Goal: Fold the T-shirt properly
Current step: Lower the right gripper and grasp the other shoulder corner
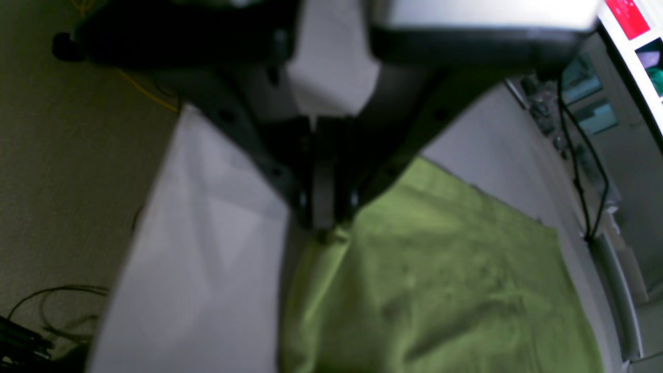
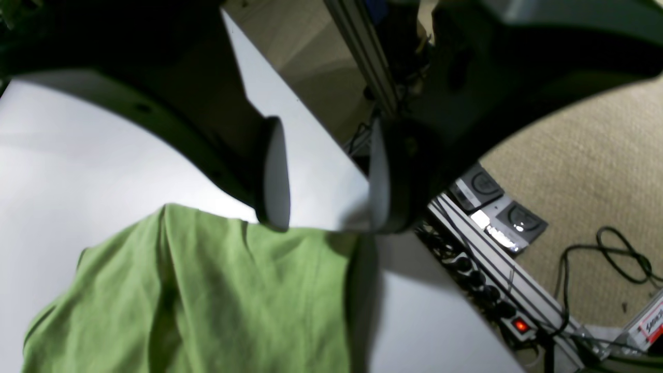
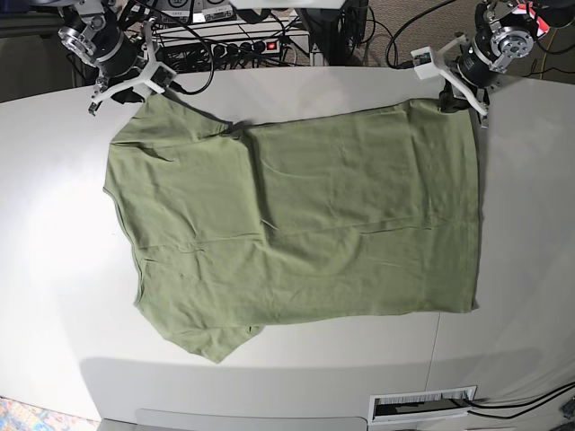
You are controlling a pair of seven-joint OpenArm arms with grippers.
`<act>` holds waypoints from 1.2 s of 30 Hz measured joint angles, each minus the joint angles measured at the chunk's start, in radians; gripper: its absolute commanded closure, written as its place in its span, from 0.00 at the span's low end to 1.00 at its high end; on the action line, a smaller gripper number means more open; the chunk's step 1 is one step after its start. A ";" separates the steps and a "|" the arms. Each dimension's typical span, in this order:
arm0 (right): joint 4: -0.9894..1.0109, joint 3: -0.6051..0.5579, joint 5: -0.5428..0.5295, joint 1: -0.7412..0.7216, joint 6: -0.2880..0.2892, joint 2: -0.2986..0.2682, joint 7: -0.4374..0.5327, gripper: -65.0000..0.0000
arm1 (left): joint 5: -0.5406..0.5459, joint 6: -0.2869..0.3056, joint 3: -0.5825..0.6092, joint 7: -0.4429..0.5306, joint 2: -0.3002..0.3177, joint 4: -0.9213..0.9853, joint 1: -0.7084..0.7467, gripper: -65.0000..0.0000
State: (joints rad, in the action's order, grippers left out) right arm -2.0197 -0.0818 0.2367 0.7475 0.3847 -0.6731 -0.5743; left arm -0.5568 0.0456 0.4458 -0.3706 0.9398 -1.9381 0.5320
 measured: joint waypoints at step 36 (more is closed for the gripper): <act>-0.148 -0.010 -0.126 -0.008 -0.028 0.028 -0.136 0.59 | 0.045 0.000 0.000 0.000 0.000 0.000 0.000 1.00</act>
State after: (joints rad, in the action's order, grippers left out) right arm -2.1681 -0.0917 0.1108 0.7395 0.3565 -0.6449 -0.7105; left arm -0.5117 0.0460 0.4458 -0.3702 0.9398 -1.9377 0.5316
